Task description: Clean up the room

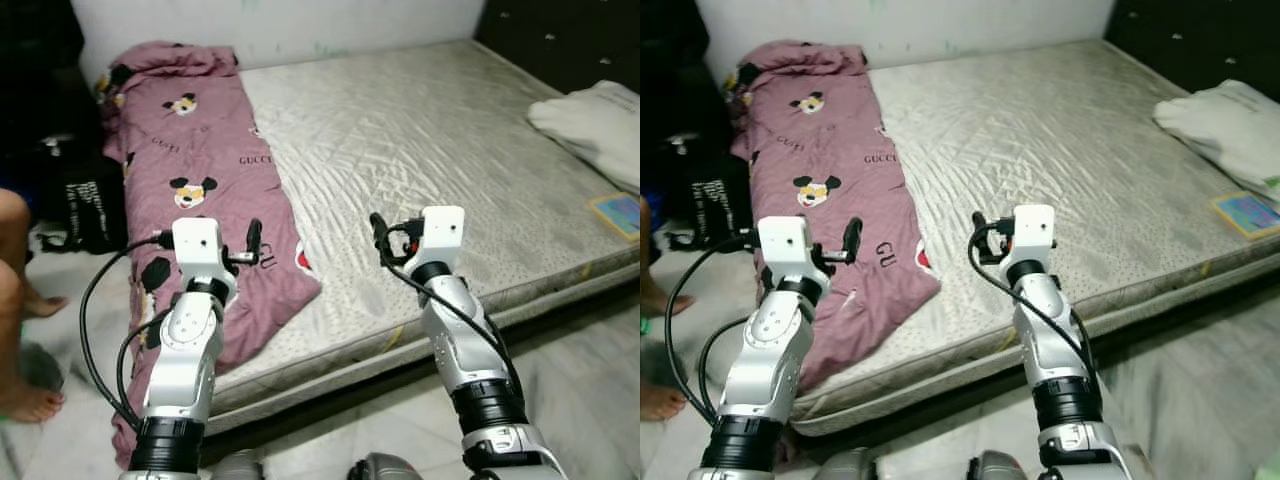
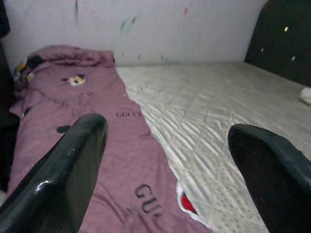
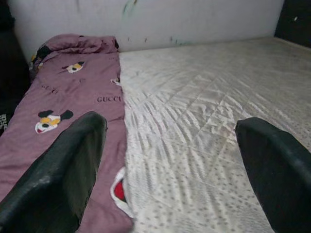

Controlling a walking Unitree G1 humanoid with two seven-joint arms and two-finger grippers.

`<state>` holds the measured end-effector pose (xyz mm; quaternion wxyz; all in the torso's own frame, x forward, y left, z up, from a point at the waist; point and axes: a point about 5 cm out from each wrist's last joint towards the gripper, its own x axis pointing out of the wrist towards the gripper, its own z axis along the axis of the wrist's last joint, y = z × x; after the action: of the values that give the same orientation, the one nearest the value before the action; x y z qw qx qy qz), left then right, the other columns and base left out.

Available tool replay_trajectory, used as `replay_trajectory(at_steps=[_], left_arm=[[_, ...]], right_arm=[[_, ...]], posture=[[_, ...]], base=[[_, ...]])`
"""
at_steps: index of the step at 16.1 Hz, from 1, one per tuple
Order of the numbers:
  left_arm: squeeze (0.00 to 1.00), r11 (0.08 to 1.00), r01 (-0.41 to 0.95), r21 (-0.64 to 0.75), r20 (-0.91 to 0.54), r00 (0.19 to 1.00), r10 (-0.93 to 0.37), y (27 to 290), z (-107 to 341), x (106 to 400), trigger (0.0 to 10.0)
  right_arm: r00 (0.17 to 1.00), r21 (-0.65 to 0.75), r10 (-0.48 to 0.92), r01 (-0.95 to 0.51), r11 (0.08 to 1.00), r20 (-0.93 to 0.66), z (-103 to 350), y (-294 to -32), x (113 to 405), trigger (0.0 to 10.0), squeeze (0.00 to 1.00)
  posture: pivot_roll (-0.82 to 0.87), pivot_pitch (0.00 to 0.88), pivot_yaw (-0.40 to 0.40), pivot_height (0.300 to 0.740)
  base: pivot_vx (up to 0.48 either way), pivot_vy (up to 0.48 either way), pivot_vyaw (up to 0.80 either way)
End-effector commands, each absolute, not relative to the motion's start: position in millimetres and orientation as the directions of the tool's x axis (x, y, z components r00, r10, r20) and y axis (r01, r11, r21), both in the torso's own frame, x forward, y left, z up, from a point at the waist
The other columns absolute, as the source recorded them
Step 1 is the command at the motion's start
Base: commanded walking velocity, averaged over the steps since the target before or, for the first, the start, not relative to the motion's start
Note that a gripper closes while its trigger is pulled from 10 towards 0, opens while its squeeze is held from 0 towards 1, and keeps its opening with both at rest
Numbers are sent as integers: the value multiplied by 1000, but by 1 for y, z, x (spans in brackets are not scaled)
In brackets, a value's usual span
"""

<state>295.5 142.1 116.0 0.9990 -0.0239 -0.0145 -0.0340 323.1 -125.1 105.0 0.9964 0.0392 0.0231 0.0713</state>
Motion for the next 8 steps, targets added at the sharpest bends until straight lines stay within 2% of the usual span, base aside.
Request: replay_trajectory(at_steps=[1,5,7,8], left_arm=[[0,998,47,-29,45,998,-46,149,118,295,10000],[0,998,45,-32,49,998,-44,148,119,295,10000],[0,998,47,-32,49,998,-45,148,119,295,10000],[0,998,47,-32,49,998,-45,148,119,295,10000]], right_arm=[[985,76,170,-168,983,-14,112,-116,325,10000,0],[985,66,173,-171,983,-18,112,-115,325,10000,0],[985,67,172,-171,983,-19,111,-115,325,10000,0],[985,68,172,-170,983,-21,111,-115,325,10000,0]], posture=[[-73,12,-13,740],[-73,12,-13,740],[-73,12,-13,740],[-74,14,-13,740]], base=[[0,0,0],[0,0,800],[0,0,569],[0,0,0]])
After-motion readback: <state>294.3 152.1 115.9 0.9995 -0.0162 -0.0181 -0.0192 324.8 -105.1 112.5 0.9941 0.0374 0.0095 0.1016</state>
